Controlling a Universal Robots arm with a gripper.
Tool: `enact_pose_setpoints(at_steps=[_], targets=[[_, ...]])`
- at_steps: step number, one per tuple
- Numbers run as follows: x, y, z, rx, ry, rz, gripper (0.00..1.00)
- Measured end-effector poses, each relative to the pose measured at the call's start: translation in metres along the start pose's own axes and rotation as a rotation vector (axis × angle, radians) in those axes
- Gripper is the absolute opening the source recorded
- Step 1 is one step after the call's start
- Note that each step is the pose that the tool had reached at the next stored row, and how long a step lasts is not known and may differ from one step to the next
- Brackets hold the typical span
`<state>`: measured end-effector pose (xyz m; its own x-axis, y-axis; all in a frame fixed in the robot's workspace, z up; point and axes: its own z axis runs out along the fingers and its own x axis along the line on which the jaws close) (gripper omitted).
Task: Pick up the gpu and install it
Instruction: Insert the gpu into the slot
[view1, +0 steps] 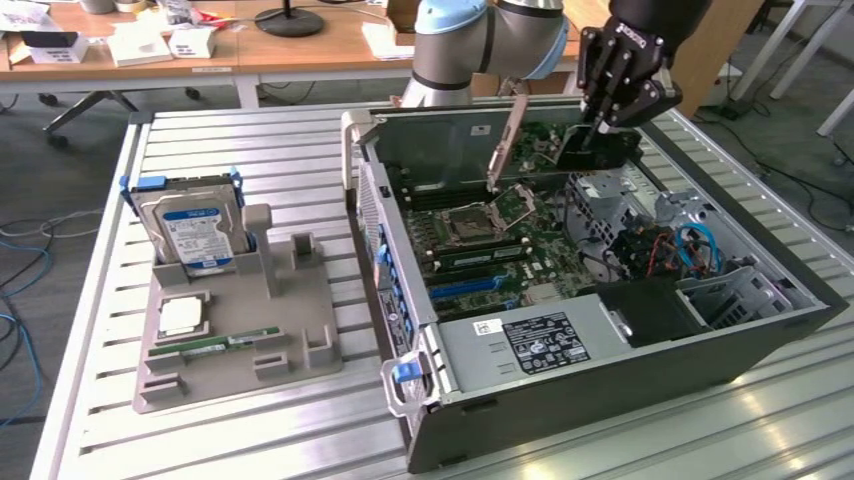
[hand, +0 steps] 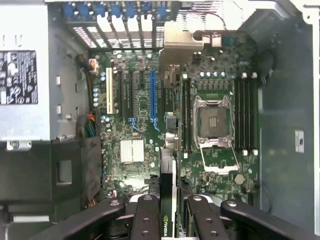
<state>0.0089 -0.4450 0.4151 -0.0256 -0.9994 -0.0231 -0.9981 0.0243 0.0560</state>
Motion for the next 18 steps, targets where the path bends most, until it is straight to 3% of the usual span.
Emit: enact_pose_setpoints(at_steps=[3,10,15,18], targets=[[0.0,0.0,0.0003,-0.001,0.0026,-0.044,0.26],[-0.0001,0.0001,0.0004,0.0002,0.0029,-0.046,0.26],[-0.0001,0.0015,0.0006,0.0356,0.0029,-0.05,0.26],[-0.0001,0.0023,0.001,0.0386,0.0031,-0.05,0.26]])
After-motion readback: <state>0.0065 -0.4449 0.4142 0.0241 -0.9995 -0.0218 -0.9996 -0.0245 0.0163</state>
